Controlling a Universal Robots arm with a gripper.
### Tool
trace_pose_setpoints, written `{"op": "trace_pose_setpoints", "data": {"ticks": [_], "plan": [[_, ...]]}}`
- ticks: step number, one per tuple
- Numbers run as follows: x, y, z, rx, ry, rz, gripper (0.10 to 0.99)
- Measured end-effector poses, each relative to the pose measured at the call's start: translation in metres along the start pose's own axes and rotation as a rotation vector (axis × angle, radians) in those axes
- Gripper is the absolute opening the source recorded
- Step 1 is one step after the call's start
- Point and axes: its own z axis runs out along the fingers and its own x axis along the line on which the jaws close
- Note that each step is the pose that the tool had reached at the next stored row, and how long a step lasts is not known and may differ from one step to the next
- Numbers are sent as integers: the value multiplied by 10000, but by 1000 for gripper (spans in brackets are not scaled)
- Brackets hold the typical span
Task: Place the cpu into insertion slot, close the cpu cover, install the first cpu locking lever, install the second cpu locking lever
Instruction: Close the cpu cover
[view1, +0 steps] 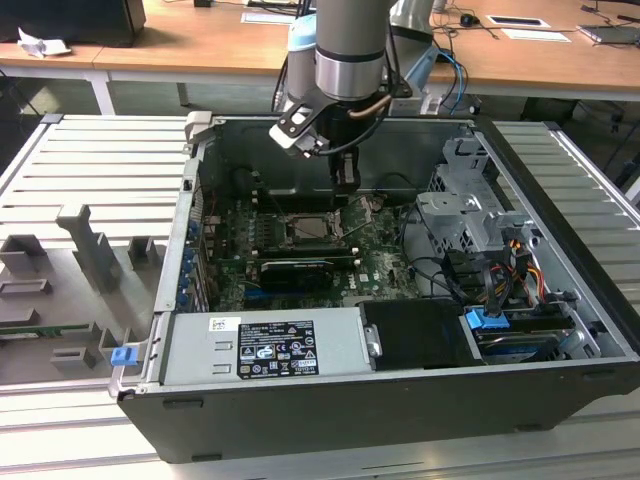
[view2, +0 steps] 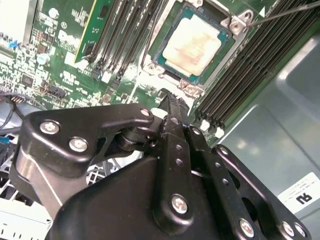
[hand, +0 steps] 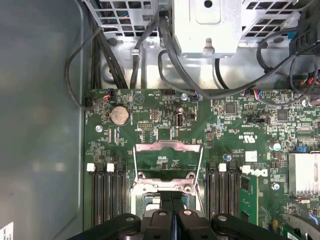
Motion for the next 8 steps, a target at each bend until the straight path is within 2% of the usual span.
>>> {"op": "trace_pose_setpoints", "data": {"ticks": [8], "plan": [[1,123,6,1,-1,1,106]]}}
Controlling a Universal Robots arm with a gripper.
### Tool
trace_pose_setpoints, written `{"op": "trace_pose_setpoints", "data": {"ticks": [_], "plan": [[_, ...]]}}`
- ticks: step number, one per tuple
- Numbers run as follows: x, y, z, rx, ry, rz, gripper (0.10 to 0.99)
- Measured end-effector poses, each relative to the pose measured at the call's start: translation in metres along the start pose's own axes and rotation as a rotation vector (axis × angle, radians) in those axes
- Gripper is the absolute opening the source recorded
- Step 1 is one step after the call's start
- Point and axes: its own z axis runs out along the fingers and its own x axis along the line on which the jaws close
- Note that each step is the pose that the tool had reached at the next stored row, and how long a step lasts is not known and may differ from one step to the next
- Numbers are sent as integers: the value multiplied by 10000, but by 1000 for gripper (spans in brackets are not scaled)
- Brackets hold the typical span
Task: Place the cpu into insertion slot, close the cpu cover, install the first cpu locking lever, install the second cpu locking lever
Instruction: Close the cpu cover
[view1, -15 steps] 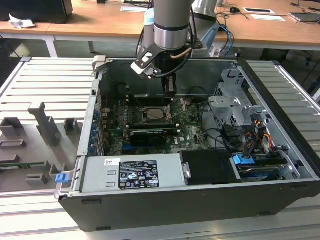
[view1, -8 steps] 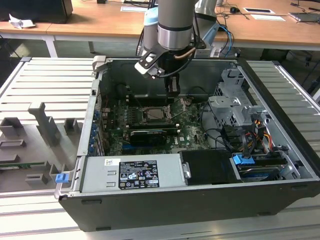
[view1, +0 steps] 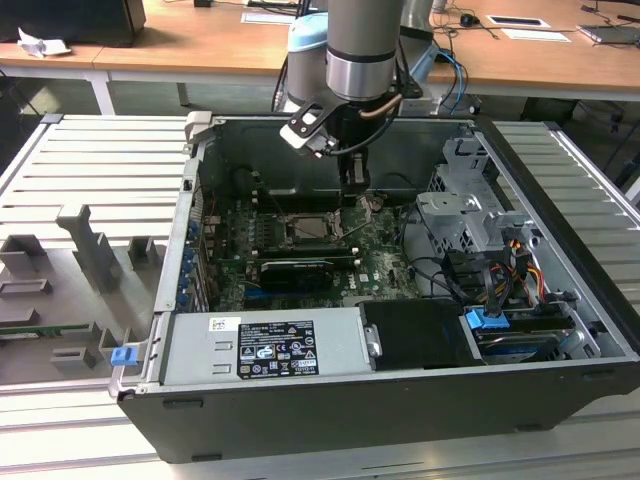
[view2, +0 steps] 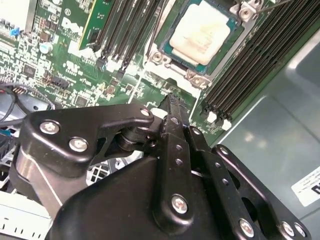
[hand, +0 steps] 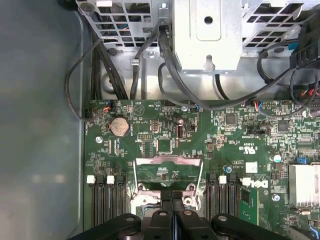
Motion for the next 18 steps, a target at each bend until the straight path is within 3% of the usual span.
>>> {"op": "trace_pose_setpoints", "data": {"ticks": [4,18], "plan": [[1,96,6,-1,1,0,106],[2,286,16,-1,2,-1,106]]}}
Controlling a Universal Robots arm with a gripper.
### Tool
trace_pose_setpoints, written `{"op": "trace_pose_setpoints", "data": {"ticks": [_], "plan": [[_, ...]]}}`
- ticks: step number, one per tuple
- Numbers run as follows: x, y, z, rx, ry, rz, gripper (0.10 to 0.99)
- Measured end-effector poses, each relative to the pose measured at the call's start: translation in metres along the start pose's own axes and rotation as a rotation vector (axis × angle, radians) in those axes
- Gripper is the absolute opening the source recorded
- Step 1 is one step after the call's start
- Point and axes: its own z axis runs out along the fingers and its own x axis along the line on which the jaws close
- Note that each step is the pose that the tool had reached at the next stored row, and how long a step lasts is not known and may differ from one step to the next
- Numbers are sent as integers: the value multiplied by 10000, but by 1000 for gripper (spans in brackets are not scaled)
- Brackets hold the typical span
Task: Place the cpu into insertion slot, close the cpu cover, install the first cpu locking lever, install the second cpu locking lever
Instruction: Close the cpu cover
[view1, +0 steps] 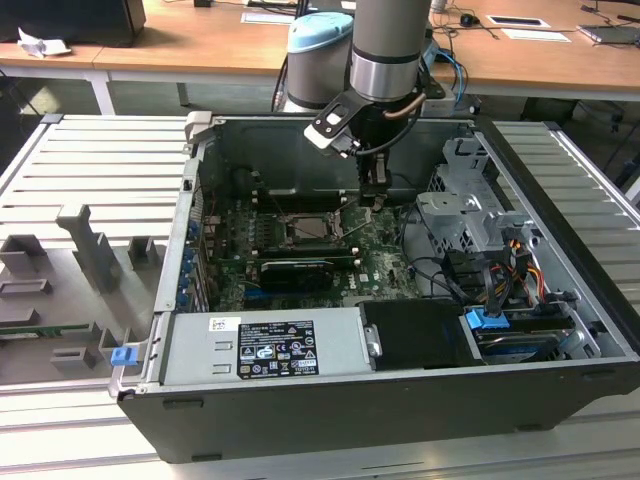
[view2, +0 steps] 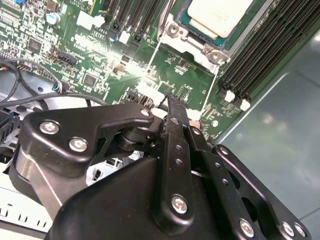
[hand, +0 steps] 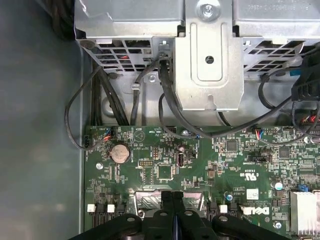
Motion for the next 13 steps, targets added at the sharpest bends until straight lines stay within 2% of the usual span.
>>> {"op": "trace_pose_setpoints", "data": {"ticks": [8,11,13], "plan": [[2,159,11,1,0,0,106],[2,202,19,2,-1,1,106],[2,216,55,2,0,1,106]]}}
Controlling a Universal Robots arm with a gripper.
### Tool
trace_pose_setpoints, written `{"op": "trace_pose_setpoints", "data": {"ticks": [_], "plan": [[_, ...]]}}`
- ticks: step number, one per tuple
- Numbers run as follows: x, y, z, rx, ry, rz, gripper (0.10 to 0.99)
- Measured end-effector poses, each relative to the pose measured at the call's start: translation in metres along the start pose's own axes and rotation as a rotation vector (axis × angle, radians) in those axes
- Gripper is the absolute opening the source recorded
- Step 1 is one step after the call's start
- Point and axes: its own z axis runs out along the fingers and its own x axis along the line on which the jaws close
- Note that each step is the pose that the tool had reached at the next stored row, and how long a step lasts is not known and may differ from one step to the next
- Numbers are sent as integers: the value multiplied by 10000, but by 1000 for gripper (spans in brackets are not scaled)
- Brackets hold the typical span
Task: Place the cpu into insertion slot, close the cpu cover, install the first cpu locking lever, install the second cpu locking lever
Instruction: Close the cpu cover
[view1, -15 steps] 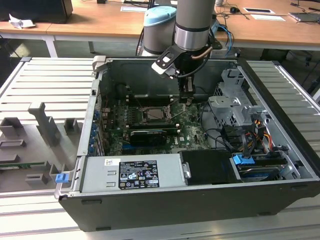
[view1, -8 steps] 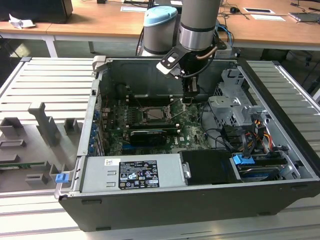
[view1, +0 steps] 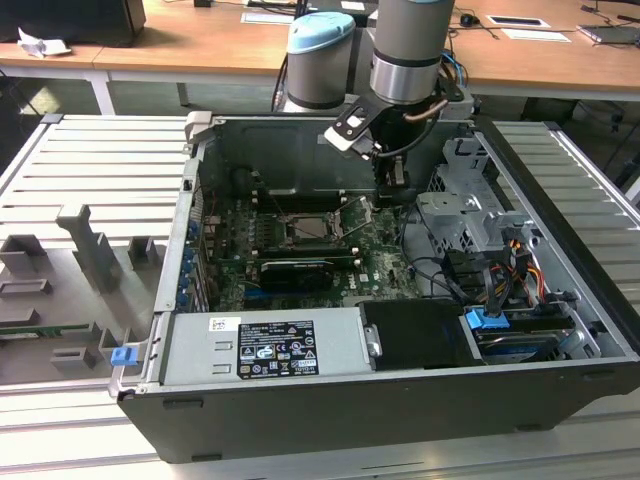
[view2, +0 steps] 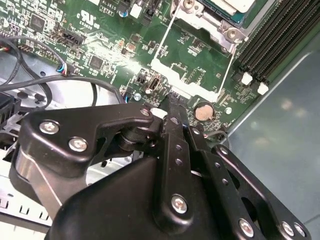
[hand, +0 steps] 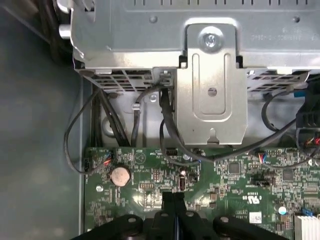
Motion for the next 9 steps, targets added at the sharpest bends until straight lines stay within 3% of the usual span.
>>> {"op": "trace_pose_setpoints", "data": {"ticks": [6,9], "plan": [[0,-5,33,56,0,1,106],[0,-56,11,130,3,1,106]]}}
